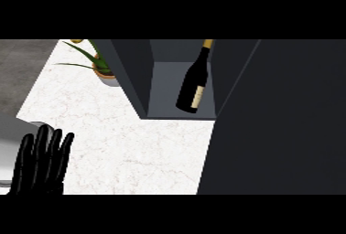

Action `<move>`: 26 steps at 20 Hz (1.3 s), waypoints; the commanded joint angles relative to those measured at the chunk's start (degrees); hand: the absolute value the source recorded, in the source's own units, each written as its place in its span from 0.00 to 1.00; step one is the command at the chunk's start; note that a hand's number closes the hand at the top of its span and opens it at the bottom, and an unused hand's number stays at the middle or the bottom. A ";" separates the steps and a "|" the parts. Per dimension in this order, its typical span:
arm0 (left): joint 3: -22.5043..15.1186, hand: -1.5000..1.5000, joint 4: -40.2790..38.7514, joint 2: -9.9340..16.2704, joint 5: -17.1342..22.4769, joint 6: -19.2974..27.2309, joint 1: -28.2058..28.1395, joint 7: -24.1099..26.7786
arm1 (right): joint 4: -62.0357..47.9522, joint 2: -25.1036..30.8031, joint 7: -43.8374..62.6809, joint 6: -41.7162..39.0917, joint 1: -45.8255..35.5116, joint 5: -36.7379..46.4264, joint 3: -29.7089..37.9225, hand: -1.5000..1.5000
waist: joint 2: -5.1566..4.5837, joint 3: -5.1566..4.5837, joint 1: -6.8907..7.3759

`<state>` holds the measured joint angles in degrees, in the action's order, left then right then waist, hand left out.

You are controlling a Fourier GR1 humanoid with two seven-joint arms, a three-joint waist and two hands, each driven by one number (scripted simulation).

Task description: Pick up the wine, place it into the cabinet and close the cabinet

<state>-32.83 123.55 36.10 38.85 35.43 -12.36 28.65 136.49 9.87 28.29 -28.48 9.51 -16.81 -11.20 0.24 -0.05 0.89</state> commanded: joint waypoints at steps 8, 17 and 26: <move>15.92 0.00 7.80 7.75 8.25 -12.32 -19.22 5.93 | 6.09 -7.46 10.14 8.58 -3.73 8.79 -20.83 1.00 | 0.18 -0.06 0.29; 26.39 0.00 1.48 9.28 12.92 -26.92 -26.95 9.92 | -3.25 -9.83 13.10 25.46 -24.05 23.31 -34.10 1.00 | 0.19 -0.15 0.60; 39.82 0.00 0.44 11.57 19.83 -38.59 -32.74 7.23 | -21.46 -9.86 12.68 37.47 -46.14 20.23 -28.02 1.00 | -0.09 -0.04 1.32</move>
<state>1.92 125.66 47.10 56.55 1.54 -43.57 36.52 121.00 0.11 40.27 5.40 -27.97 4.50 -41.97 0.25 -0.11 2.18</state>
